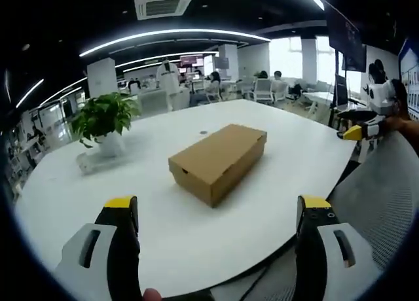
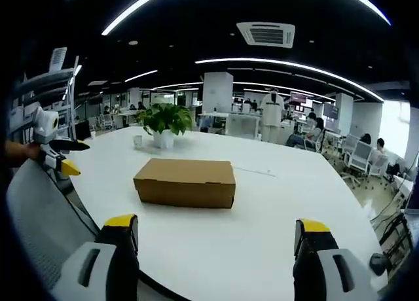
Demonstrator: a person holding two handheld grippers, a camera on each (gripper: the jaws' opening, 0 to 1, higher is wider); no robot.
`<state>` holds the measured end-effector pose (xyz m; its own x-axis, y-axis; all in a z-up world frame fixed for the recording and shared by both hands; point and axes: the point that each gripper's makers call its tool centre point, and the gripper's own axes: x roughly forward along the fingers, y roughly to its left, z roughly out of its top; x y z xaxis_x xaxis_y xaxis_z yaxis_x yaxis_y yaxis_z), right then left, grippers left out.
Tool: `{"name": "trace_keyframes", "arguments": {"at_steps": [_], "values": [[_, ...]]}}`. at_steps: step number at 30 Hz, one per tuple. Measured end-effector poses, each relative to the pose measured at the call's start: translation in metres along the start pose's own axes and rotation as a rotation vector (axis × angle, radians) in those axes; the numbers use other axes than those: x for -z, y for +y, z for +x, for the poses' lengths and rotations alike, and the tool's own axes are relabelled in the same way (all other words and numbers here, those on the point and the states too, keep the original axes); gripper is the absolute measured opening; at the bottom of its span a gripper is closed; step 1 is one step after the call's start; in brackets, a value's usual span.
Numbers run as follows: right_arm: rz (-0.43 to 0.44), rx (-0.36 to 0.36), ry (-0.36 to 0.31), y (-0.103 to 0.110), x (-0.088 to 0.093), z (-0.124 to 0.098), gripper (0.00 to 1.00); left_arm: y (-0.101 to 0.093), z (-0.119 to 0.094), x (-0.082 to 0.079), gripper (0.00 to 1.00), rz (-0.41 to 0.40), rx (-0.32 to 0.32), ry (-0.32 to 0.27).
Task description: Operate the shoe box by opening the lid, removing the specified soft item, and placing it in the target area until the item is outside and the box remains undamaged.
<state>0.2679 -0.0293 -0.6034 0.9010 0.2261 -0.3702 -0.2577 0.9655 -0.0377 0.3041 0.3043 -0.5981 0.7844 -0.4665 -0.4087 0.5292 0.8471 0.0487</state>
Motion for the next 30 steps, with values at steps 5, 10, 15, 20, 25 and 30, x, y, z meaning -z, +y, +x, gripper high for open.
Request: {"name": "trace_keyframes", "arguments": {"at_steps": [5,10,15,20,25,30], "values": [[-0.014,0.005,0.005,-0.001,0.001,0.000,0.99,-0.001,0.000,-0.001,0.99,0.001,0.003,-0.003],[-0.025,-0.006,0.016,0.000,0.002,0.000,0.99,-0.004,0.000,-0.003,0.99,0.011,0.013,-0.008],[-0.033,-0.003,0.018,0.000,0.002,-0.001,0.99,-0.003,0.000,-0.002,0.99,-0.013,0.014,-0.007],[-0.036,-0.008,0.017,0.001,0.002,-0.001,0.99,-0.007,0.001,0.001,0.99,-0.014,0.033,0.008],[-0.054,-0.013,0.024,0.002,0.003,-0.001,0.99,-0.005,0.001,0.000,0.99,-0.029,0.029,0.002],[-0.039,-0.043,0.047,0.007,0.007,0.001,0.99,-0.014,0.003,-0.001,0.99,-0.035,0.079,0.021]]}}
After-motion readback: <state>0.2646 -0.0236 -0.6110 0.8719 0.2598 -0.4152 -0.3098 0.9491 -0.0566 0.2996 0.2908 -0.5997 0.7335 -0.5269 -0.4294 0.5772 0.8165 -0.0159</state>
